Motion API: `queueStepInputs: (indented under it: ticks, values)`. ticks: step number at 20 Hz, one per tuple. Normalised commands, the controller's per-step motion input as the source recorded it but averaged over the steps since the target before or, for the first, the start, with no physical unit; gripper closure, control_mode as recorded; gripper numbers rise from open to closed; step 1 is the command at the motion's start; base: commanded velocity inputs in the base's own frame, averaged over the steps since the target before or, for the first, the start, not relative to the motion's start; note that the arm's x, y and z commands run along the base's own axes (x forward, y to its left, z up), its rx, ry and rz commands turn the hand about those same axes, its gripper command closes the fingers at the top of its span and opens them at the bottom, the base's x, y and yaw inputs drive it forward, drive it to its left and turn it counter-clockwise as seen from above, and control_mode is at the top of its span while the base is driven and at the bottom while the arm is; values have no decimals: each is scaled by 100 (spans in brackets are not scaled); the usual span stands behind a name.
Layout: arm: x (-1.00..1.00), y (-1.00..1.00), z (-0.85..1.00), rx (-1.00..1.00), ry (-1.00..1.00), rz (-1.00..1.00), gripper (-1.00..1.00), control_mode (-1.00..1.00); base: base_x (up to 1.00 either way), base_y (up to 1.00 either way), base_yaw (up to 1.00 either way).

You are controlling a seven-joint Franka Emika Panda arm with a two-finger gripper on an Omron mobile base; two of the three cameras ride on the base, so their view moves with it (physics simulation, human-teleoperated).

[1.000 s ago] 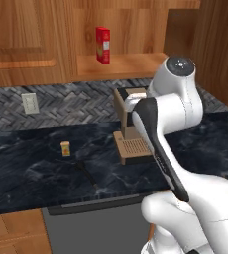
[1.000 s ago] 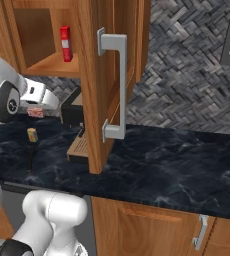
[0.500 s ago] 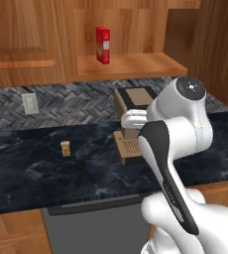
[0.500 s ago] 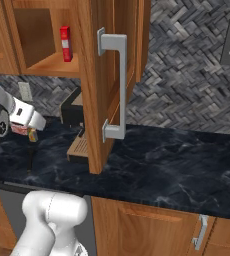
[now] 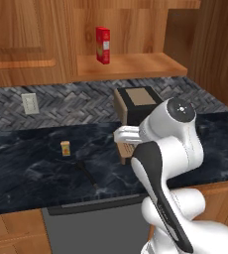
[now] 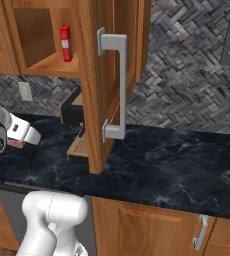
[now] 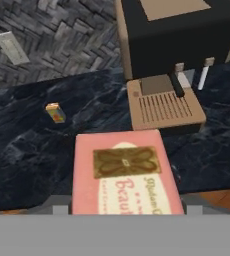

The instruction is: Pick the bar soap and dish brush from the cabinet and place them on the counter.

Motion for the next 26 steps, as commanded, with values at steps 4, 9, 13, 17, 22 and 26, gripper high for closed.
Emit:
queueStepInputs:
  ticks: [4,9,13,17,22,26]
  values:
    - [0,15,-30,7,10,0,100,-100,0,0,0]
    - [0,17,-26,9,14,0,100,-100,0,0,0]
    - [0,11,-36,7,14,0,100,-100,0,0,0]
    - [0,2,-34,1,1,1,100,-100,0,0,0]
    - [0,0,-26,0,-9,4,100,-100,0,0,0]
    - [3,0,-10,0,-13,4,100,-100,0,0,0]
